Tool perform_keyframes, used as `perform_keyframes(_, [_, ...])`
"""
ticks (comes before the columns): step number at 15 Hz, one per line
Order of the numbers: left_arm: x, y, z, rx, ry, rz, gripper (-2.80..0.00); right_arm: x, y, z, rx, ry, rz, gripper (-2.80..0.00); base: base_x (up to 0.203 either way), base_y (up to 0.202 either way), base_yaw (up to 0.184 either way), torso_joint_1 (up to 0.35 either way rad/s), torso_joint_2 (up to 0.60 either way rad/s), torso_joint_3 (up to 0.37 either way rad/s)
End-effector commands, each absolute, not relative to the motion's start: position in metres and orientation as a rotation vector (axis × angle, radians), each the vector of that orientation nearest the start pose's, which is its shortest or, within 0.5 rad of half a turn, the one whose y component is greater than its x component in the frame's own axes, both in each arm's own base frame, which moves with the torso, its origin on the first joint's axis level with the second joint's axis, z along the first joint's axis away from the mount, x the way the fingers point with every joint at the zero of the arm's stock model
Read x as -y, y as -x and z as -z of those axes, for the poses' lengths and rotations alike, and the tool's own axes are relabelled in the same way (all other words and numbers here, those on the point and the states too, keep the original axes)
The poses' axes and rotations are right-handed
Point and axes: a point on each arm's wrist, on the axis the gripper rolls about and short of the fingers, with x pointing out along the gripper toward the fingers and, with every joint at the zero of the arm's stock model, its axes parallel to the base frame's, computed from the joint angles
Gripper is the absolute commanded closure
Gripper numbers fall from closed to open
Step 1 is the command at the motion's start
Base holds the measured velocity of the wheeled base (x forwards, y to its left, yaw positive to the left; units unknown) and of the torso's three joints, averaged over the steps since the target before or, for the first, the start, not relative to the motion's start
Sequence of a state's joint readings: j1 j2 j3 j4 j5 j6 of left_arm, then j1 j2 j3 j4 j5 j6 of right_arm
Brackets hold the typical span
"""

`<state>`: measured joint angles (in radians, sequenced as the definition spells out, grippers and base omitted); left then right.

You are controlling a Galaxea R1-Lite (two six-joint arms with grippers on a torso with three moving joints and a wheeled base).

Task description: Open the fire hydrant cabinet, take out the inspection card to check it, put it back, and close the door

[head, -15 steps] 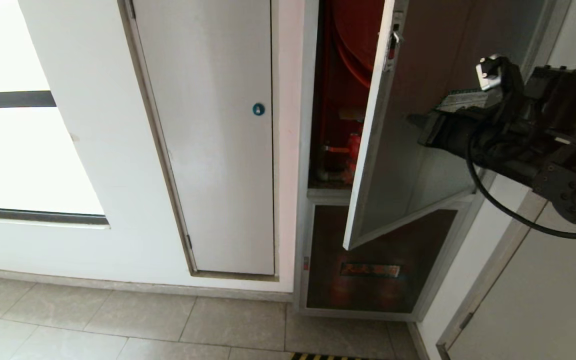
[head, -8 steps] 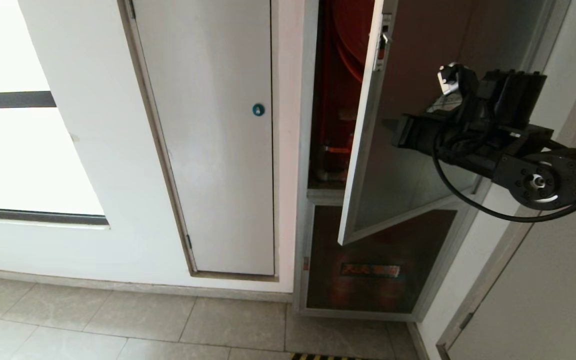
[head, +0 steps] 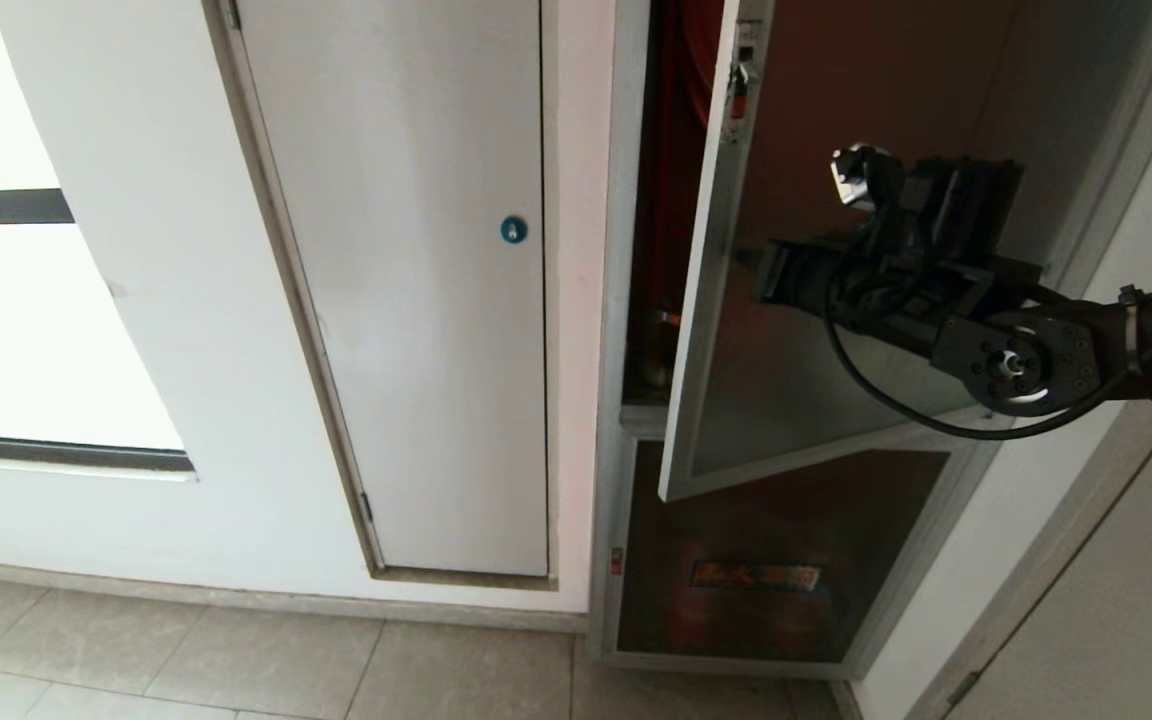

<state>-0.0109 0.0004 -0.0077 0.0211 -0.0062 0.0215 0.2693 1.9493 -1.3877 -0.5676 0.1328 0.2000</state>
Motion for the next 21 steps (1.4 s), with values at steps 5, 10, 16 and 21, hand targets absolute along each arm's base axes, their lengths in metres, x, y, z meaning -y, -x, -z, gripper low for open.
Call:
perform_keyframes(5, [0.000,0.023,-0.075,-0.014,-0.022,0.017,0.00,-0.117,-0.396,-0.250,-0.017,-0.200,-0.382,0.00,0.193,0.000,0.000,0.003,0.00,0.002])
perform_keyframes(10, [0.000,0.023,-0.075,-0.014,-0.022,0.017,0.00,-0.119,-0.396,-0.252,-0.010,-0.201,-0.372,0.00,0.193,0.000,0.001,0.000,0.00,0.003])
perform_keyframes(16, [0.000,0.023,-0.075,-0.014,-0.022,0.017,0.00,-0.122,-0.385,-0.258,0.000,-0.203,-0.372,0.00,0.194,0.000,-0.001,0.000,0.00,0.002])
perform_keyframes(21, [0.000,0.023,-0.075,-0.014,-0.022,0.017,0.00,-0.116,-0.327,-0.272,0.030,-0.207,-0.411,0.00,0.124,0.000,-0.001,-0.005,0.00,0.004])
